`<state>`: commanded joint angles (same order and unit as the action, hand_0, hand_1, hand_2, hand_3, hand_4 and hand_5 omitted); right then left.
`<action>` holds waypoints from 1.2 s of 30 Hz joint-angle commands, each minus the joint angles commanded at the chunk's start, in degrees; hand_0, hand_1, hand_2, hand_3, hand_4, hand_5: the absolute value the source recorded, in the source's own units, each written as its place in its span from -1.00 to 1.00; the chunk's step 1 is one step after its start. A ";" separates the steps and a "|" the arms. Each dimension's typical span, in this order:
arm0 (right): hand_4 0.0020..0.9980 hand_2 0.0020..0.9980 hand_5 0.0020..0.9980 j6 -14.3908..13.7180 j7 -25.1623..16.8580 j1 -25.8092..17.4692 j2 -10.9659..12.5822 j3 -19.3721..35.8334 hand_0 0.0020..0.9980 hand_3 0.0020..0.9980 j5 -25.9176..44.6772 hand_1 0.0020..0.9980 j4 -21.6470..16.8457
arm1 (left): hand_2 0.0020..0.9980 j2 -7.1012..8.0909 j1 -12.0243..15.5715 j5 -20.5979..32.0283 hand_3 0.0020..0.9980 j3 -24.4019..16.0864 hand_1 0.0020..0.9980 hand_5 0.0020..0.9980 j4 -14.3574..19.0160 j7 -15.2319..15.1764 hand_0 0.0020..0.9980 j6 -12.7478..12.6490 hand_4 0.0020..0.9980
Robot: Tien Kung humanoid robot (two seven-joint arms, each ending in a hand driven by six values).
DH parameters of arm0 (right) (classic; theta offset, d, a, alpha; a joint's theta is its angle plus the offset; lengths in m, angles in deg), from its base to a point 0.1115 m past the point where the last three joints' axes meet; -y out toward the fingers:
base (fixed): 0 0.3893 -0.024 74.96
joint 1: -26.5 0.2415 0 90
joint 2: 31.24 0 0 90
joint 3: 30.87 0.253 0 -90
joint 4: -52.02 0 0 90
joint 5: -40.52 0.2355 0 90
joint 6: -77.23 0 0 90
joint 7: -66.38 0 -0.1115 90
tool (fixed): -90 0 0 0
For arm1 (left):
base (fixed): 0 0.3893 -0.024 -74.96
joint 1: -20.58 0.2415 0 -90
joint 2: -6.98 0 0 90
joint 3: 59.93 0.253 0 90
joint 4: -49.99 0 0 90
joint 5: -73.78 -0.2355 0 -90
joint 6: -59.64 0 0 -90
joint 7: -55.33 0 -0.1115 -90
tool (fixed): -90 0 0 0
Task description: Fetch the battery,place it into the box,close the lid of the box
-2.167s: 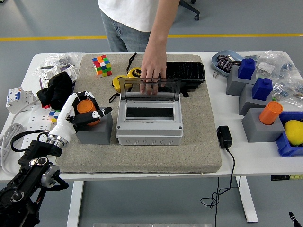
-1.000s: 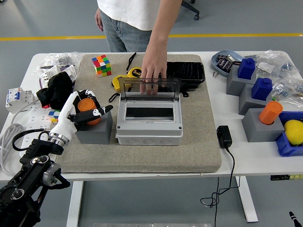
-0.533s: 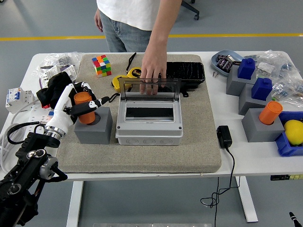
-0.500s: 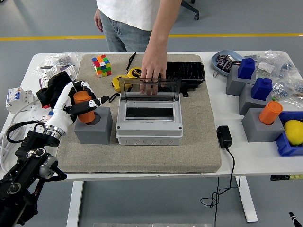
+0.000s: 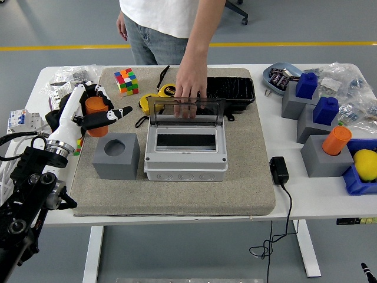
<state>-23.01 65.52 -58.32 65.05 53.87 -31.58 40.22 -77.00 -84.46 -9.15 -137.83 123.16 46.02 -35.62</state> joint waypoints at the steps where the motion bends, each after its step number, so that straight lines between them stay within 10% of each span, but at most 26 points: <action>1: 1.00 0.60 1.00 0.00 0.00 0.04 0.02 -0.03 0.73 0.65 0.01 0.70 -0.01 | -0.84 0.11 -0.14 -2.06 -0.88 0.01 -0.93 -0.99 0.47 0.22 -0.90 -0.54 1.00; 13: 1.00 0.60 1.00 0.03 0.06 0.30 0.21 0.44 0.73 0.65 -0.29 0.70 -0.05 | -0.92 2.29 -0.92 -25.56 -0.95 3.81 -1.00 -0.43 13.28 7.01 -0.93 -11.94 1.00; 23: 1.00 0.60 1.00 0.05 0.12 0.71 0.67 1.54 0.73 0.65 -1.20 0.70 -0.02 | -0.92 4.35 -3.11 -44.83 -0.95 7.82 -1.00 -0.30 21.45 15.04 -0.94 -8.89 0.99; 36: 1.00 0.60 1.00 -0.11 0.15 0.95 1.24 2.19 0.73 0.65 -1.67 0.70 -0.08 | -0.93 4.54 -5.99 -45.93 -0.97 15.92 -1.00 -0.03 20.66 17.73 -0.93 -6.45 0.68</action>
<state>-23.12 65.67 -57.36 66.30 56.06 -33.25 40.14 -72.46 -90.45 -55.08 -121.90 143.82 63.75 -42.06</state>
